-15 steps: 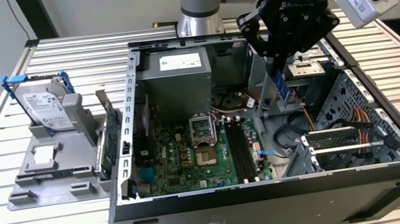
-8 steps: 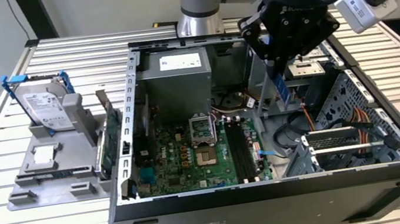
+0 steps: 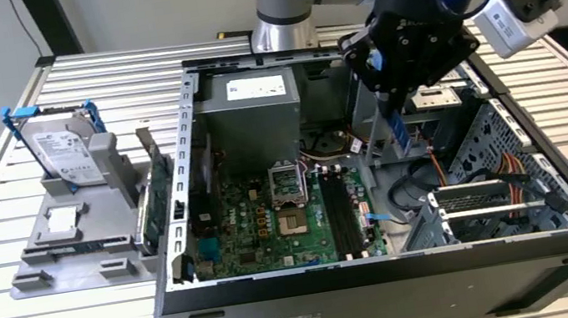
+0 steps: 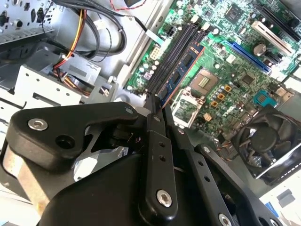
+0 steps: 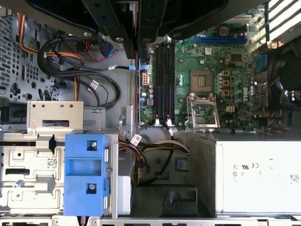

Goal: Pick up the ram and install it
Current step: 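Insert the ram into the slot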

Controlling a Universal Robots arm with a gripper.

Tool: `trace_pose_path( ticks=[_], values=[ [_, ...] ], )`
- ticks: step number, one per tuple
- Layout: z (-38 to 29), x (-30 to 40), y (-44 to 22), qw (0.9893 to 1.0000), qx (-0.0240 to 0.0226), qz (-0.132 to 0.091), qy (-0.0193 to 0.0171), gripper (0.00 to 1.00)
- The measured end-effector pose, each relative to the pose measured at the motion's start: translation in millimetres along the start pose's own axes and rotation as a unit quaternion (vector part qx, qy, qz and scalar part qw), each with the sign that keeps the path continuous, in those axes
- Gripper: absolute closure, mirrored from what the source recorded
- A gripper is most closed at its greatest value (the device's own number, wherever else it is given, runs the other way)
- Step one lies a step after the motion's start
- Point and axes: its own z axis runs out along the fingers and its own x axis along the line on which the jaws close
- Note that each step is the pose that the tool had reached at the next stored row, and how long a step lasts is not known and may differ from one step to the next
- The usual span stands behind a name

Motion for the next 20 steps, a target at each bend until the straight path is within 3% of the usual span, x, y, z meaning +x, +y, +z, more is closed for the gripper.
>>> trace_pose_path(
  ticks=[20],
  values=[
    [23.0,-0.6,-0.3,1.0,0.0,0.0,0.0,1.0]
  ],
)
